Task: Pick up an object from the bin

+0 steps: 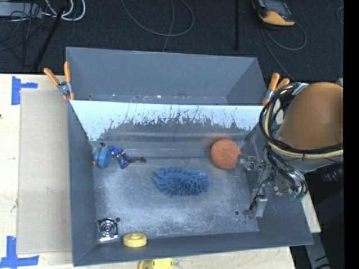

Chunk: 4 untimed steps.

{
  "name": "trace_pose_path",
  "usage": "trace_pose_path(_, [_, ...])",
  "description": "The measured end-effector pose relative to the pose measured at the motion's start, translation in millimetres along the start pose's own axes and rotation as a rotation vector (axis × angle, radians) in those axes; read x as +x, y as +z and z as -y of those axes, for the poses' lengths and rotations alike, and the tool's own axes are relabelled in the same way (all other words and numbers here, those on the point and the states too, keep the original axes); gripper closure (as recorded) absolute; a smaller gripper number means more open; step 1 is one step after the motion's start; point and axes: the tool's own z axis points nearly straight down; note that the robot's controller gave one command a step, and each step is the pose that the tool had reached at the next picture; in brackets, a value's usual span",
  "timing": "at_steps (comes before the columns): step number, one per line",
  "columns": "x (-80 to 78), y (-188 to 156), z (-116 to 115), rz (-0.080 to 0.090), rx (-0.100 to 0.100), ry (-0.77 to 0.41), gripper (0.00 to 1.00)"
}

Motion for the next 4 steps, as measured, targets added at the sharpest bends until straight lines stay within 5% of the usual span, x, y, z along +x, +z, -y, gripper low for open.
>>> trace_pose_path(3, [-60.4, 120.7, -57.6, 0.006, 0.001, -0.029, 0.00])
trace_pose_path(4, [-68.7, 157.4, -80.4, 0.001, 0.000, 0.103, 1.00])
